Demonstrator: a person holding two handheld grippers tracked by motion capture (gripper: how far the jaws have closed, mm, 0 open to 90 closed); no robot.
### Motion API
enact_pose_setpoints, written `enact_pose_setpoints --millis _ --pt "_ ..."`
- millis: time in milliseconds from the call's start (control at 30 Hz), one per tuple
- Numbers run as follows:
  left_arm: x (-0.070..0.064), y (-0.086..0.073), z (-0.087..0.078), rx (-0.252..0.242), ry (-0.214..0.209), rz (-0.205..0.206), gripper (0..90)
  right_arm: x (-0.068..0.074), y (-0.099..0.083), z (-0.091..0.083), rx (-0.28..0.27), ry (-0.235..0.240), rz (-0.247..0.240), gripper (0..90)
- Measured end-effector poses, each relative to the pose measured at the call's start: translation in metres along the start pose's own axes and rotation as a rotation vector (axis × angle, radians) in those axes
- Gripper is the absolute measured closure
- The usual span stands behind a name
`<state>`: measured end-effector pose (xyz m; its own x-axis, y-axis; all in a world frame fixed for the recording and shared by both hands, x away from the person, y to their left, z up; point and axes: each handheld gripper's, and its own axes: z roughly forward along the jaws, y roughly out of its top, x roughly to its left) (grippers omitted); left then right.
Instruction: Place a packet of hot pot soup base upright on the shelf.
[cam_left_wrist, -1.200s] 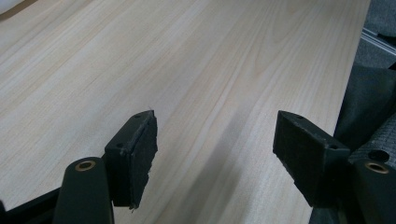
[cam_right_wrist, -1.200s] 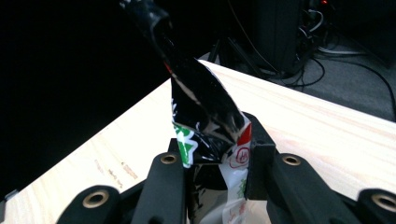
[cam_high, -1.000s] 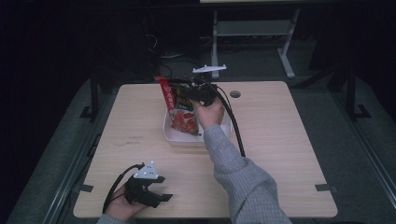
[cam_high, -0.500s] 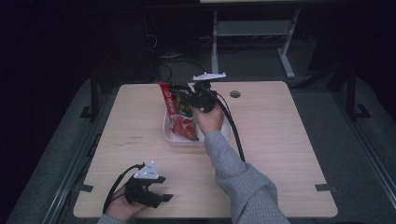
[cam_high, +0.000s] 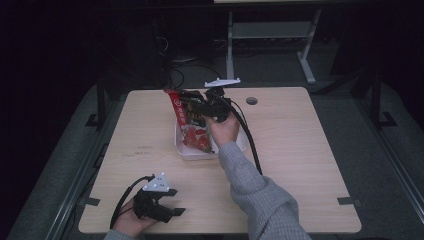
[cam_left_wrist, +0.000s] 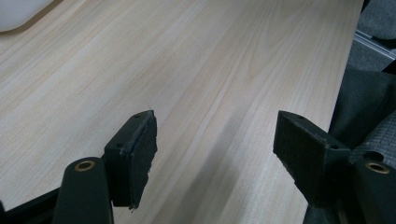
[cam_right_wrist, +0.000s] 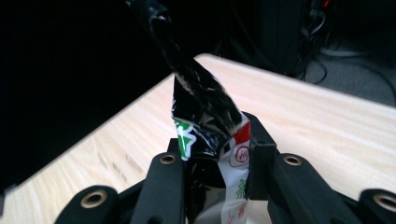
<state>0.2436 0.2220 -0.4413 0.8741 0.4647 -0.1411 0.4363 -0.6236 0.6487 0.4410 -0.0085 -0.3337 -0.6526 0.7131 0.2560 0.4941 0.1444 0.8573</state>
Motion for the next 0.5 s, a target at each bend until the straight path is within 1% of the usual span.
enact_pose_setpoints --millis 33,67,100,167,200,233,267,300,333,367,400,433,500 --pt "0.000 0.000 0.000 -0.001 -0.001 -0.001 30.0 0.001 0.000 -0.002 -0.022 -0.003 0.005 72.8" --pt "0.000 0.000 0.000 -0.001 -0.001 -0.001 30.1 0.001 0.000 -0.002 -0.022 -0.003 0.005 72.8" --pt "-0.001 0.000 0.000 0.000 -0.001 0.000 30.1 0.004 0.000 -0.006 -0.057 -0.013 0.005 72.8" --pt "-0.001 0.001 0.001 0.002 -0.002 0.002 30.0 0.005 -0.001 -0.007 -0.100 -0.029 0.016 72.8" --pt "-0.001 0.001 0.001 0.002 -0.002 0.002 30.0 0.005 -0.001 -0.007 -0.100 -0.029 0.016 72.8" --pt "-0.001 0.001 0.001 0.002 -0.004 0.005 30.0 0.003 -0.006 -0.006 -0.132 -0.039 0.034 72.5" --pt "-0.001 0.001 0.001 0.002 -0.004 0.005 30.0 0.003 -0.006 -0.006 -0.132 -0.039 0.034 72.5" --pt "-0.001 0.001 0.001 0.003 -0.004 0.002 30.0 0.001 -0.013 -0.002 -0.135 -0.044 0.043 72.1" --pt "-0.001 0.000 0.001 0.003 -0.004 0.003 30.0 0.001 -0.017 0.000 -0.133 -0.047 0.041 71.8" --pt "-0.001 0.000 0.001 0.002 -0.003 0.001 30.0 0.000 -0.021 0.002 -0.132 -0.041 0.039 71.0" --pt "-0.001 0.000 0.001 0.002 -0.003 0.001 30.0 0.000 -0.021 0.002 -0.132 -0.041 0.039 71.0" --pt "0.000 0.000 0.001 0.004 -0.001 0.001 30.0 -0.004 -0.027 0.002 -0.128 -0.022 0.058 69.6" --pt "-0.001 0.000 0.002 0.010 -0.002 0.003 30.0 -0.007 -0.027 0.000 -0.121 -0.006 0.072 68.3"
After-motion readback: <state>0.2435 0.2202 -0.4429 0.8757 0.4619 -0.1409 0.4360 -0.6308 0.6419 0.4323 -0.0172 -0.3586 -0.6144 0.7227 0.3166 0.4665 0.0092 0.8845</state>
